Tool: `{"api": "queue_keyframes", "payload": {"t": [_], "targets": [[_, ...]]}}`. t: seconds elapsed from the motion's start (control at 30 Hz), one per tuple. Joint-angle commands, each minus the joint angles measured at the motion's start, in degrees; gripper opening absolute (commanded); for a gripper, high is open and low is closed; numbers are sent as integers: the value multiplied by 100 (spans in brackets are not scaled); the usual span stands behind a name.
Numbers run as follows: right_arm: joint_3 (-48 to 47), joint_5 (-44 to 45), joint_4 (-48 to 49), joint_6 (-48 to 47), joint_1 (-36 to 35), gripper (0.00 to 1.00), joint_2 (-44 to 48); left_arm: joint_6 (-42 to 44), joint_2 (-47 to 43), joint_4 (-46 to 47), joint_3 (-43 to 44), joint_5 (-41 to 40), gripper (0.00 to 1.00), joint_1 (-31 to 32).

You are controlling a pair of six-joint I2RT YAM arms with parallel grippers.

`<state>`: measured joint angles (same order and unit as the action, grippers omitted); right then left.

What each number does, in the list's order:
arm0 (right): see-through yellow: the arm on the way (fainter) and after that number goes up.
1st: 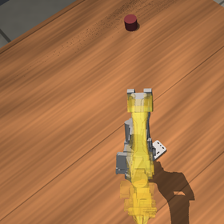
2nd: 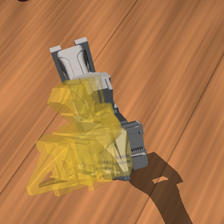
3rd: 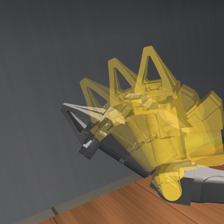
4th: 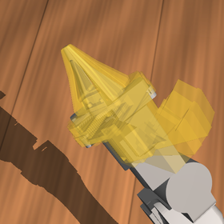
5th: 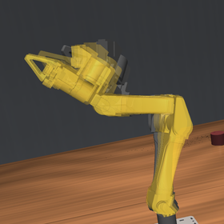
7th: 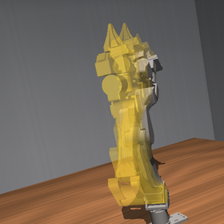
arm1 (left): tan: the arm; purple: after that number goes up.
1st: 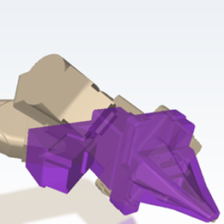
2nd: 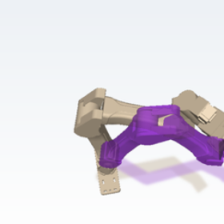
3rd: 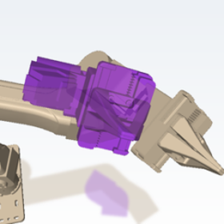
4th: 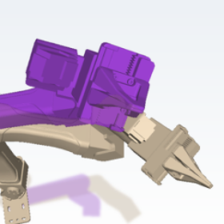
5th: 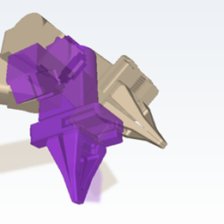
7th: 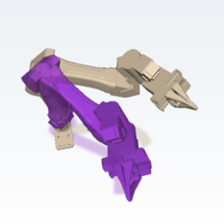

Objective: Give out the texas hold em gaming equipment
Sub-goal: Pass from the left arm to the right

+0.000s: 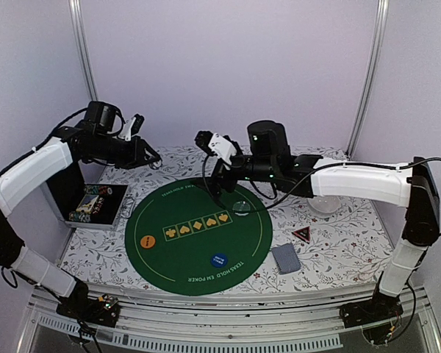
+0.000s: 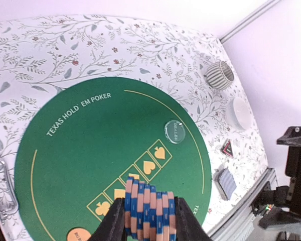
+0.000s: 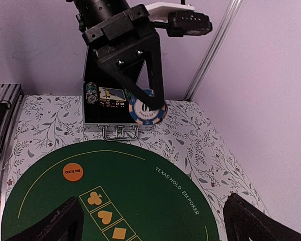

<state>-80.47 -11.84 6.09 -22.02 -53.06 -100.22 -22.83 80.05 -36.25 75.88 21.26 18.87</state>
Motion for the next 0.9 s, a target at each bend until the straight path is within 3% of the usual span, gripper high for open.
{"api": "queue_keyframes", "payload": {"t": [0.0,0.17,0.47,0.87], "targets": [[-818,631,417,-561,-192,100,-597,-179,127,544,-106,501,0,264],[-1643,358,408,12,-285,89,-1448,-170,144,715,-241,542,0,358],[-2186,-133,579,197,-433,77,-2109,-87,133,848,-319,533,0,372],[-2823,455,556,401,-444,59,-2775,-111,91,892,-451,606,0,380]]}}
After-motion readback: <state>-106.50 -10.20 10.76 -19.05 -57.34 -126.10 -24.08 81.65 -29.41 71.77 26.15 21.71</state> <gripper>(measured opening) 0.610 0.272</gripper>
